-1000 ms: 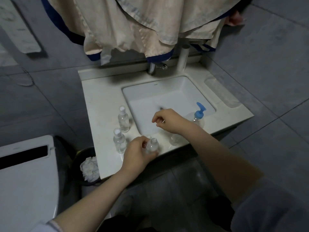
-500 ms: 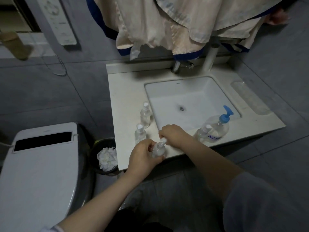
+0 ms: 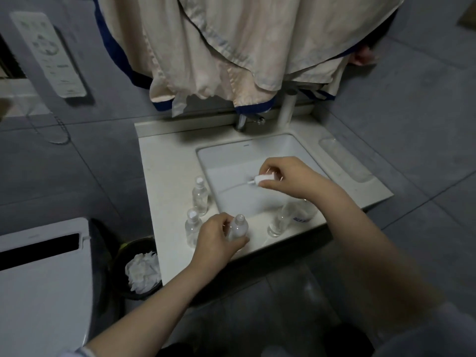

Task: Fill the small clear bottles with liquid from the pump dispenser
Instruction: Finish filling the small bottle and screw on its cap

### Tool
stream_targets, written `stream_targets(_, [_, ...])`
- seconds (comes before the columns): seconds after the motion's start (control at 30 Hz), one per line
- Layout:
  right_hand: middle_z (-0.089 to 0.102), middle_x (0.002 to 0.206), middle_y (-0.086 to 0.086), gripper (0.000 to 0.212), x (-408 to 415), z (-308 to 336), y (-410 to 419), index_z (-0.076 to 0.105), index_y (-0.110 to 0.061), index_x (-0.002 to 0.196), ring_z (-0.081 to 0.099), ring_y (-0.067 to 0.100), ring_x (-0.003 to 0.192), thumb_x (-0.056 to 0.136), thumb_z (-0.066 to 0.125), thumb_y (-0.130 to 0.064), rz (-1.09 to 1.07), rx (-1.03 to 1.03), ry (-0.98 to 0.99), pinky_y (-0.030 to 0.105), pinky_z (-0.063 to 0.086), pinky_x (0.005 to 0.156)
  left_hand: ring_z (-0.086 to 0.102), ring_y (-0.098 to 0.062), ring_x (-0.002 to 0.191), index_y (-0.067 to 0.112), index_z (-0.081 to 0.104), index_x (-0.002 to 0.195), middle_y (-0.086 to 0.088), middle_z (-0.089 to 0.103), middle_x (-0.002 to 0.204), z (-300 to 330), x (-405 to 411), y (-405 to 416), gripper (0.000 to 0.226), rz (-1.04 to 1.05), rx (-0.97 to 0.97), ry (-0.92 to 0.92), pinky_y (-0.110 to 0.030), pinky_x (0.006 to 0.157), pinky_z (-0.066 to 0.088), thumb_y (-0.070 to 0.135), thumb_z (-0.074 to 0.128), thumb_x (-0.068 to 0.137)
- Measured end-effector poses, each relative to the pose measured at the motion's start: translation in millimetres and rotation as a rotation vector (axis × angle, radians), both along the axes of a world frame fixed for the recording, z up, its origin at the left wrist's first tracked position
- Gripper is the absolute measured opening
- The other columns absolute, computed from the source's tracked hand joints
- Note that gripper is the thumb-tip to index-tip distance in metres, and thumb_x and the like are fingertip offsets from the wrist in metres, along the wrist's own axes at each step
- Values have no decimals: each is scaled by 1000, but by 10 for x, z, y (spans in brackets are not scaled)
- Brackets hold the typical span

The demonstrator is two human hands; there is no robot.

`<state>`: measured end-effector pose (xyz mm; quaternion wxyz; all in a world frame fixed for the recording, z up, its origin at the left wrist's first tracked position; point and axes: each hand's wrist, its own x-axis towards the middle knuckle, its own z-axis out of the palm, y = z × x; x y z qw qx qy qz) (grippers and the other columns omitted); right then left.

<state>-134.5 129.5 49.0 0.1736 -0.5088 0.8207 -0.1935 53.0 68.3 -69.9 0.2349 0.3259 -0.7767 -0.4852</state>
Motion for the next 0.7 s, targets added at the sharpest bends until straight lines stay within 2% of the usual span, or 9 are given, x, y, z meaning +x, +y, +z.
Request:
stream_targets(0.1, [52,69,-6,15,-57,230,172,68,-19,88,47,1,59,83,70,-33,-90,-95,5,12,36,56,52,-11,57,15,52,65,1,55,60,33,-102,-22,26,-7,-16,5,-32,60,45,22,77,64])
stream_targets(0.17, [48,66,-6,15,-73,350,280,69,-21,85,44,1,55,83,69,-36,-120,-105,19,12,33,51,54,-13,60,14,53,67,2,57,62,53,-167,-46,25,-7,-33,-16,-31,60,44,22,77,64])
stream_targets(0.37, [49,65,-3,12,-57,588,510,71,-22,83,41,3,54,83,69,-34,-158,-119,30,13,34,51,55,-16,59,10,54,67,-2,58,61,111,-379,-114,23,-18,-74,-51,-33,57,43,20,75,65])
stream_targets(0.53, [61,78,12,13,-46,665,598,71,-21,85,45,7,61,84,68,-33,-158,-117,47,12,34,52,55,-19,56,7,56,66,-4,58,58,105,-486,-144,23,-24,-69,-73,-29,54,39,21,73,67])
stream_targets(0.7, [62,78,7,14,-35,560,576,71,-18,88,47,6,61,84,70,-31,-156,-94,47,13,36,53,56,-22,57,6,54,62,-8,58,57,144,-534,-133,30,-66,-141,-84,-35,52,40,29,69,73])
